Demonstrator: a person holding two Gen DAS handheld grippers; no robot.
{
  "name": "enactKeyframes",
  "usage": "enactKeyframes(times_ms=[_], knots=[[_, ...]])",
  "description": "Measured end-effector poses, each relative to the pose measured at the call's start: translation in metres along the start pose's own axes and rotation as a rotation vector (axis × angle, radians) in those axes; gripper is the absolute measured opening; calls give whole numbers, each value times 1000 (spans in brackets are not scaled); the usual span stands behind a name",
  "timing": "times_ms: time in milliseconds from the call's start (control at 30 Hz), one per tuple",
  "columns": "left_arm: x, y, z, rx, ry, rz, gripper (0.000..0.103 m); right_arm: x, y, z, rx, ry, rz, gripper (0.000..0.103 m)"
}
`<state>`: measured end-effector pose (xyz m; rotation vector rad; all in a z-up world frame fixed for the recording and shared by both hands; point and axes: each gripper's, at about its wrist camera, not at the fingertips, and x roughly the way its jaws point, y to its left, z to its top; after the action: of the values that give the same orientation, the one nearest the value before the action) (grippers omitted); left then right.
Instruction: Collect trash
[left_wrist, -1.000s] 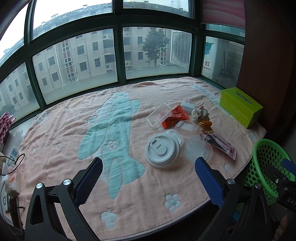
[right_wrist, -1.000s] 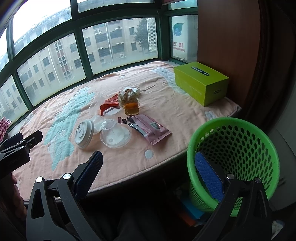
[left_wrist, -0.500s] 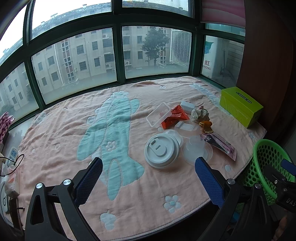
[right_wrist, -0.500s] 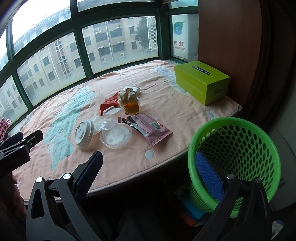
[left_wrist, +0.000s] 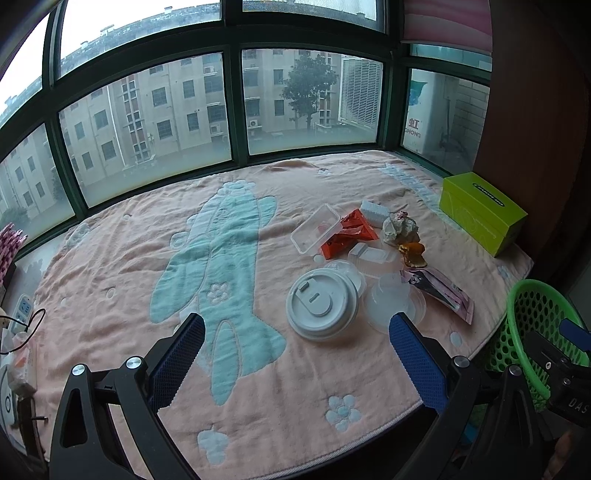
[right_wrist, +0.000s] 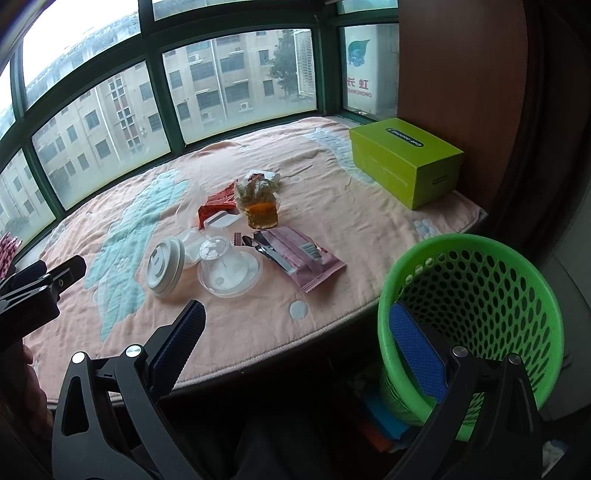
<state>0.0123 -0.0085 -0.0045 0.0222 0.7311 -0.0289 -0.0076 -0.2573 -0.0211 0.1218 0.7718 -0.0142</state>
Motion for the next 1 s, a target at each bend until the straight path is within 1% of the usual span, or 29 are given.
enactKeyframes(times_ms=[300, 600, 800, 1000], knots=[[14, 1, 13, -1, 10, -1, 97, 10, 1, 8, -13, 7, 9, 98], [24, 11, 23, -13, 11, 11, 97, 30, 7, 29, -46, 2, 30, 98], [34, 19, 27, -30, 24, 17, 97, 53, 9, 51, -42, 11, 69, 98], [47, 26, 25, -36, 49, 21, 97, 83, 11, 76, -14, 33, 134, 97]])
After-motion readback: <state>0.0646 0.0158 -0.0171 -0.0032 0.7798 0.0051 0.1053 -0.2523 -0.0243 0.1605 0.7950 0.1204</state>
